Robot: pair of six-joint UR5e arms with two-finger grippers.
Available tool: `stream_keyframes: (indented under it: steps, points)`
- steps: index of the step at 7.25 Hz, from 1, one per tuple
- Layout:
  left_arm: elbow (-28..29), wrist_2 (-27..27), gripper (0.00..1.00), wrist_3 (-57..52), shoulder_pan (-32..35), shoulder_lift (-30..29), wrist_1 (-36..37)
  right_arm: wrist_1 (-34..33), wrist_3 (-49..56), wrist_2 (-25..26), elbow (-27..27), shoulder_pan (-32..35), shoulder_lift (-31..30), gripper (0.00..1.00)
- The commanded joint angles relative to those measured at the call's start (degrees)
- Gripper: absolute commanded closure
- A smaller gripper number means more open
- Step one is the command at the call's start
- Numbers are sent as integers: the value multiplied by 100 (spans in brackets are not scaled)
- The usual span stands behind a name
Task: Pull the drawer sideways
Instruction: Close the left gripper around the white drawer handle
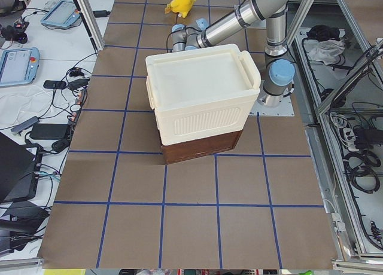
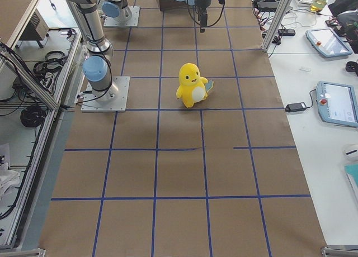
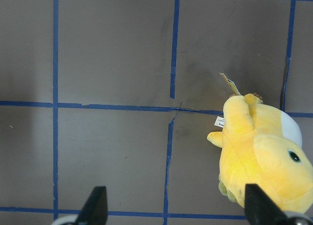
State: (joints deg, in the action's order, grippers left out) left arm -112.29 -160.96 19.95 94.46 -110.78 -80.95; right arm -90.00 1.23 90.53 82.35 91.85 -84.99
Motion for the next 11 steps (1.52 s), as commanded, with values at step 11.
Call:
stream_keyframes:
  steps: [11]
  points:
    - [-3, -15, 46, 9, -51, -146, 0, 0, 0, 0, 0, 0, 0, 0]
